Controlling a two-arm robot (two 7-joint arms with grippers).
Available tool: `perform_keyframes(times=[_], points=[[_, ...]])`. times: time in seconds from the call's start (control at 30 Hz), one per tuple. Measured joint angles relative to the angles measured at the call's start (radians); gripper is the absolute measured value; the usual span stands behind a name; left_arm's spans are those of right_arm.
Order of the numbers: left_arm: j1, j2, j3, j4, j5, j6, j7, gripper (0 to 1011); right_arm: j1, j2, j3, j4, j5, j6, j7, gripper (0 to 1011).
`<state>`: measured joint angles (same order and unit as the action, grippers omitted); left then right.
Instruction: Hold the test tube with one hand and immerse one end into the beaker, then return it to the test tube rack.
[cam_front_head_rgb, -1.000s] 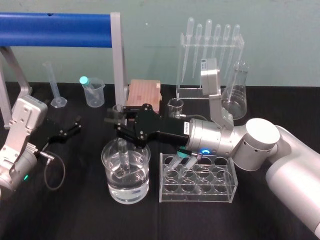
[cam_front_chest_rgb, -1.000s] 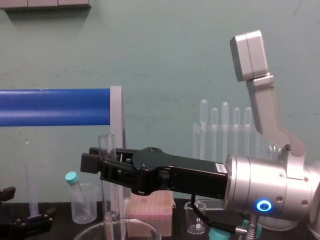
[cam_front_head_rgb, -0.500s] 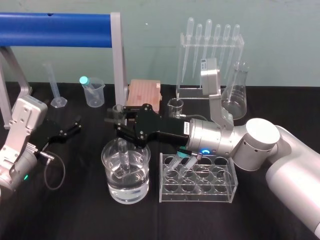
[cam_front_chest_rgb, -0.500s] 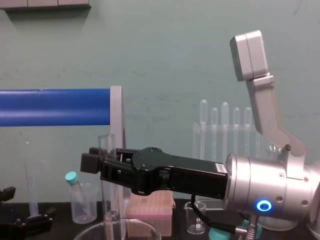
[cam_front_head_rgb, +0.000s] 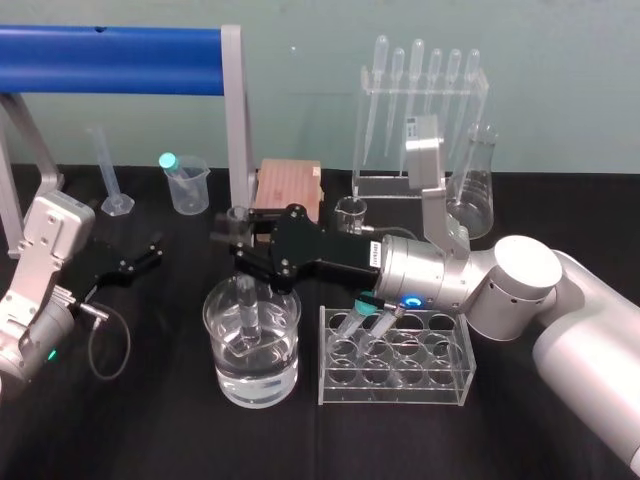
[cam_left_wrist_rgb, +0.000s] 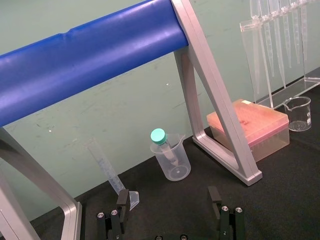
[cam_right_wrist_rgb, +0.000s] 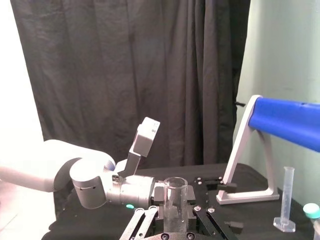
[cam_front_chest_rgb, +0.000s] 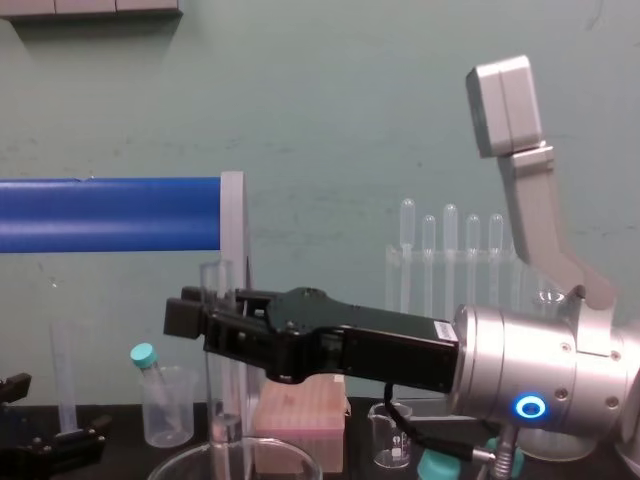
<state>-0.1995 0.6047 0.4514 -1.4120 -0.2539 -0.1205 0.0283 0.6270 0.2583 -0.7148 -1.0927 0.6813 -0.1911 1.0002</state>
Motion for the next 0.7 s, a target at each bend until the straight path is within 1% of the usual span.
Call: perform_keyframes(times=[0.17,0.4,0.43,0.7], points=[[0.000,0.000,0.000,0.000,0.000,0.000,0.000,1000,-0.010,0.003,0.018,-0.018,0.002,-0.027,-0.002,243],[0.000,0.000,0.000,0.000,0.000,0.000,0.000,1000,-0.021,0.021,0.054,-0.061,0.005,-0.066,-0.023,243],[0.000,0.000,0.000,0.000,0.000,0.000,0.000,1000,-0.021,0.021,0.054,-0.061,0.005,-0.066,-0.023,243],[0.000,0.000,0.000,0.000,0.000,0.000,0.000,1000,-0.022,0.054,0.100,-0.141,0.015,-0.098,-0.039,243]])
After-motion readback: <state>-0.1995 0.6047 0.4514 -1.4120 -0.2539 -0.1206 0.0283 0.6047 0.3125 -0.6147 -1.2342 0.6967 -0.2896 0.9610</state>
